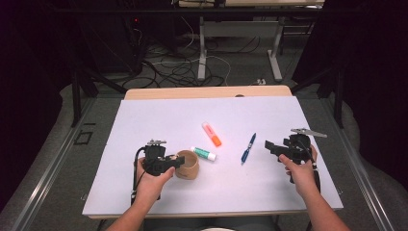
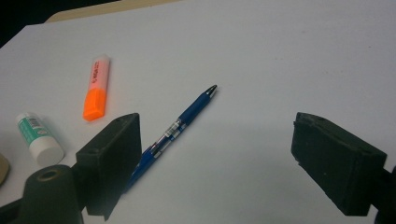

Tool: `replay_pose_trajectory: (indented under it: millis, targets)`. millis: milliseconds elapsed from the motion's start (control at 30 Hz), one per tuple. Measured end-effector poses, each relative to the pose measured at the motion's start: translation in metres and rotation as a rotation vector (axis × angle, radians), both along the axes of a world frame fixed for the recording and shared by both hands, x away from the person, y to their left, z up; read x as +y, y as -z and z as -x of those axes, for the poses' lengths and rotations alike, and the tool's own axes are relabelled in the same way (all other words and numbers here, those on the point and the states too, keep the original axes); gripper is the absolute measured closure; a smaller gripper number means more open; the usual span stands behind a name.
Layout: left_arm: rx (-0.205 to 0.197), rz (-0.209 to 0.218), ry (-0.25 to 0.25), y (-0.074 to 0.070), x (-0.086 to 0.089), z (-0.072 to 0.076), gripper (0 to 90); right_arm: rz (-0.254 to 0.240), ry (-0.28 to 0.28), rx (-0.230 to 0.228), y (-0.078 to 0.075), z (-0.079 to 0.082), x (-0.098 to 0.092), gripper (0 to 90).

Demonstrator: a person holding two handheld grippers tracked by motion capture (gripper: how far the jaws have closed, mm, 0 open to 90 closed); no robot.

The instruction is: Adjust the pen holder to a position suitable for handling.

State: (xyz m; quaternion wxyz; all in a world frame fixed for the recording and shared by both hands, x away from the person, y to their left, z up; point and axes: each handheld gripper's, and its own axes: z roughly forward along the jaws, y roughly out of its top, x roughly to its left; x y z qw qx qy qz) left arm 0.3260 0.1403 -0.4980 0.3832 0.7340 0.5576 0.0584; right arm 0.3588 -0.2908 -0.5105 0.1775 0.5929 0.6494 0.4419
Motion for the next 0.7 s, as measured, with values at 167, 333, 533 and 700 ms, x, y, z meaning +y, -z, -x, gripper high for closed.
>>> replay_pose_trajectory:
  millis: [167, 333, 533, 700]
  targets:
    - [-0.049, -0.012, 0.054, 0.003, 0.002, 0.003, 55.3, 0.006, -0.008, -0.004, 0.0, -0.001, 0.0, 15.7]
    - [-0.106, -0.003, 0.107, 0.006, 0.006, 0.002, 54.4, 0.0, -0.002, 0.001, 0.0, 0.0, 0.0, 15.7]
    - [-0.207, 0.04, 0.191, 0.003, 0.015, 0.0, 49.2, 0.002, -0.008, 0.01, 0.001, -0.001, 0.0, 15.6]
    - [-0.235, 0.031, 0.257, 0.003, 0.019, 0.0, 50.0, 0.003, -0.001, 0.003, 0.001, -0.001, 0.001, 15.7]
